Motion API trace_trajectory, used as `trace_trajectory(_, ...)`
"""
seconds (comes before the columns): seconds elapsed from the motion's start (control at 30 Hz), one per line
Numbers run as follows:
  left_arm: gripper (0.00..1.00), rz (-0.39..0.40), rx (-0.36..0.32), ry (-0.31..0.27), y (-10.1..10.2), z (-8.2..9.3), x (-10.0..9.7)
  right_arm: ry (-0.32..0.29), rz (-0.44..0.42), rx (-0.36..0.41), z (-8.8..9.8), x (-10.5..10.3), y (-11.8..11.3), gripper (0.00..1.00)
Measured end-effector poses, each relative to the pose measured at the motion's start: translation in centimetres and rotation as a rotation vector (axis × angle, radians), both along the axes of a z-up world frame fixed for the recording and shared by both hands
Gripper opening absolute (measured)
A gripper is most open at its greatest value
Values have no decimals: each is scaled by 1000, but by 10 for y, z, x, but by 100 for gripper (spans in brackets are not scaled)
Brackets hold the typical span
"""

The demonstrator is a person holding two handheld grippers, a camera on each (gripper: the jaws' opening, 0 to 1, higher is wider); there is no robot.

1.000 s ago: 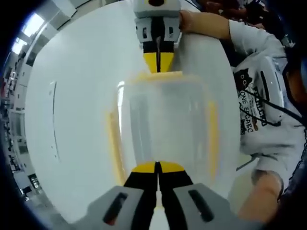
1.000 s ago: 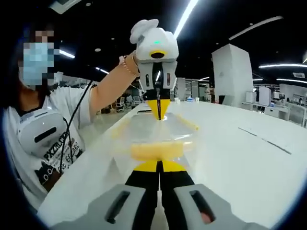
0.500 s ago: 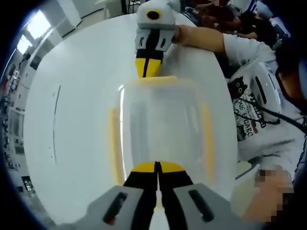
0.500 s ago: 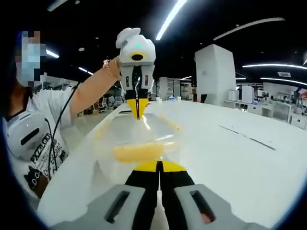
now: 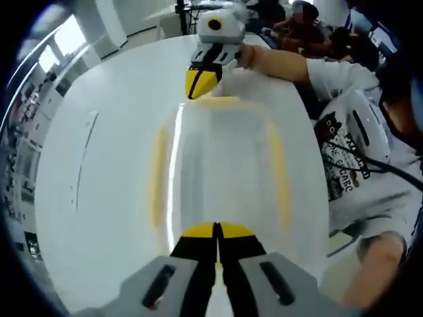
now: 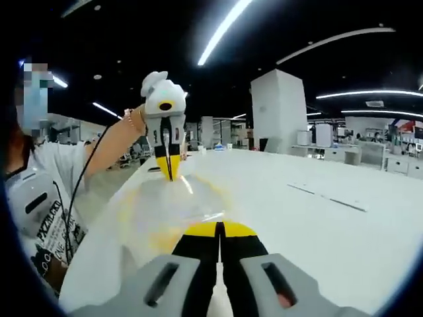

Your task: Snap each plastic latch of the storage box into its locked position after aligning the lid with the box until every specified latch is closed and the lid sits flush.

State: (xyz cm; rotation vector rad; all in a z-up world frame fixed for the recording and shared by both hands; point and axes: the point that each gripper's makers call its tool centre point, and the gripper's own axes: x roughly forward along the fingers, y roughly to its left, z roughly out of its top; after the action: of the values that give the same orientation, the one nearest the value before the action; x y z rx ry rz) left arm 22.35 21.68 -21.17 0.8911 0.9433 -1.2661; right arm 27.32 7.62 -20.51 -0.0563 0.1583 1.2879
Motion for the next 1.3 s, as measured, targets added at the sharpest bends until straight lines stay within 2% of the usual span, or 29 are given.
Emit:
trace_trajectory(0.17,0,-12,-38,-30,5,0,-3,-9,-11,-9,17,0,5,0)
trace_trajectory(0.3,0,-8,-50,-17,10,0,-3,-39,-47,-88,18,6,9,0)
trace_trajectory(0.5,0,-7,-82,-30,12,0,-6,-83,22,-202,30,-9,32,0)
trace_trajectory(0.6,0,-1,-100,-30,12,-1,-6,-108,17,-281,30,-10,42,0)
trace_trajectory(0.7,0,9,-115,-34,12,-1,-6,-109,69,-334,28,-23,60,0)
trace_trajectory(0.87,0,13,-122,-43,12,-1,-6,-100,124,-423,23,-35,75,0)
trace_trajectory(1.07,0,24,-135,-45,12,-2,-7,-77,219,-578,11,-50,88,0)
trace_trajectory(1.2,0,39,-160,-47,13,-2,-6,-59,281,-715,0,-58,96,0)
trace_trajectory(1.27,0,47,-177,-47,14,-2,-7,-70,288,-731,-2,-59,101,0)
trace_trajectory(1.3,0,52,-189,-46,14,-2,-6,-69,285,-763,-5,-60,104,0)
